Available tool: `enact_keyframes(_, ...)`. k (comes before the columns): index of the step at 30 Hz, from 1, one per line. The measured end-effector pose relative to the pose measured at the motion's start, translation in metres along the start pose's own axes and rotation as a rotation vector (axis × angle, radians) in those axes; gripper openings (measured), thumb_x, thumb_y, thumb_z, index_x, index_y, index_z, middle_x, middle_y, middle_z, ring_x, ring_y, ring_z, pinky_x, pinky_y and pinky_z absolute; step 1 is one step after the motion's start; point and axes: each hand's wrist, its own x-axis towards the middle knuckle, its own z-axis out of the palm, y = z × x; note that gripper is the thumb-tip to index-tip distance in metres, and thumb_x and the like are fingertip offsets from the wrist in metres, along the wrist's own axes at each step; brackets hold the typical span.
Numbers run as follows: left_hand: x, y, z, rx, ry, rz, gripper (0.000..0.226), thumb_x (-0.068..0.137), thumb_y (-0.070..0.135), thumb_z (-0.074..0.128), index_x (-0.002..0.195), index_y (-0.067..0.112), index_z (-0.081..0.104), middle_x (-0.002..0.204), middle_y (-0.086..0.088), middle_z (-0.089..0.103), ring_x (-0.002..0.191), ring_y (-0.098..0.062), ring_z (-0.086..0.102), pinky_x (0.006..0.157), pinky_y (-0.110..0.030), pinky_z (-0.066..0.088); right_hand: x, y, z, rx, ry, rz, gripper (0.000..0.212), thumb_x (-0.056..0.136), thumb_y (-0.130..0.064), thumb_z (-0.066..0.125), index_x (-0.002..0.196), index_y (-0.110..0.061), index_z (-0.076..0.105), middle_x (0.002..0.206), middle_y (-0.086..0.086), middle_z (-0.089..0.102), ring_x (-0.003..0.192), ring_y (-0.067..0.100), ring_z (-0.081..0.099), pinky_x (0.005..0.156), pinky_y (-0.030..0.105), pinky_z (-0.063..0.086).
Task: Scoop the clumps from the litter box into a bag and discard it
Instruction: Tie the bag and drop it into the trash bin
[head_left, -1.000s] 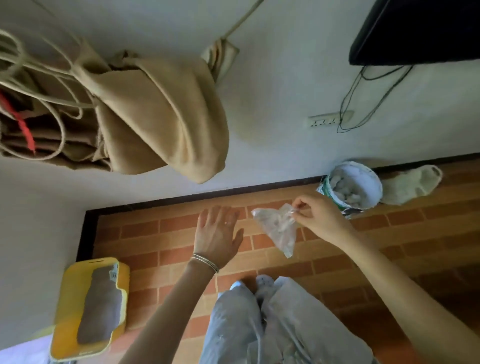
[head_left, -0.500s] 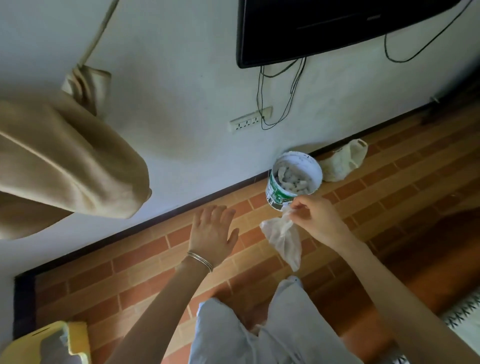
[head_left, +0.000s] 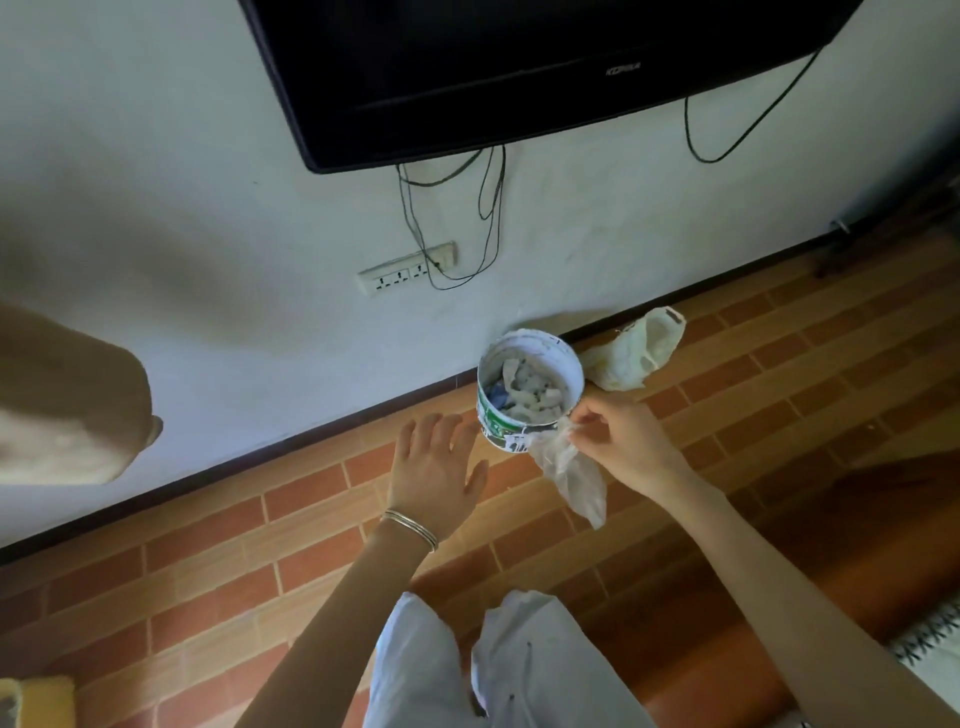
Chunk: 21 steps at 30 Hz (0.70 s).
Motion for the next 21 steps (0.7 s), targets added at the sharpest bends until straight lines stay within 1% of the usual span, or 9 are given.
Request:
enact_keyframes(4,0.032,0.011,0.003,0.013,0.033,0.040,0.046,0.079,0.042,0.040,0.110,0.016,0.064,0.106,-0.007,0.064,0.098,-0.031,0.060,0.087,-0.047,0.048,0.015,0.035,-0.015,-0.019,0.014,0.000,0.006,0.080,-0.013,0.070,0.084,-0.011,0.065,0.081,-0.002,0.067,0.078,0.010,0.062,0.069,0.021,0.049)
enact_keyframes(8,0.064,0.015,0.010,0.014,0.008,0.064,0.046,0.080,0.042,0.040,0.110,0.015,0.063,0.108,-0.008,0.063,0.100,-0.032,0.060,0.085,-0.047,0.048,0.033,0.064,-0.027,-0.042,0.024,0.067,0.009,0.081,-0.016,0.069,0.088,-0.012,0.067,0.084,-0.004,0.067,0.077,0.005,0.058,0.067,0.009,0.040)
enact_keyframes(11,0.089,0.019,0.015,0.016,-0.013,0.085,0.047,0.079,0.042,0.040,0.110,0.015,0.063,0.109,-0.008,0.064,0.099,-0.032,0.060,0.086,-0.049,0.048,0.049,0.077,-0.036,-0.045,0.018,0.105,0.010,0.082,-0.017,0.067,0.090,-0.012,0.067,0.088,-0.002,0.068,0.080,0.008,0.061,0.069,0.016,0.046)
enact_keyframes(13,0.110,0.021,0.018,0.020,-0.041,0.100,0.048,0.079,0.043,0.040,0.109,0.015,0.064,0.108,-0.008,0.064,0.098,-0.032,0.060,0.085,-0.048,0.048,0.063,0.083,-0.041,-0.049,0.006,0.126,0.011,0.084,-0.019,0.065,0.093,-0.013,0.066,0.090,-0.004,0.067,0.082,0.006,0.061,0.070,0.016,0.046)
enact_keyframes(16,0.134,0.022,0.022,0.032,-0.041,0.123,0.048,0.078,0.043,0.039,0.106,0.015,0.065,0.104,-0.009,0.065,0.097,-0.033,0.061,0.084,-0.048,0.048,0.086,0.089,-0.046,-0.050,-0.006,0.127,0.014,0.085,-0.021,0.064,0.097,-0.012,0.065,0.093,-0.004,0.066,0.084,0.005,0.058,0.070,0.013,0.041)
enact_keyframes(21,0.164,0.024,0.022,0.038,0.004,0.114,0.048,0.081,0.042,0.037,0.105,0.013,0.067,0.103,-0.008,0.066,0.097,-0.032,0.062,0.085,-0.048,0.049,0.122,0.099,-0.052,-0.063,-0.029,0.111,0.016,0.086,-0.022,0.064,0.098,-0.011,0.065,0.096,0.001,0.068,0.089,0.011,0.062,0.078,0.021,0.048)
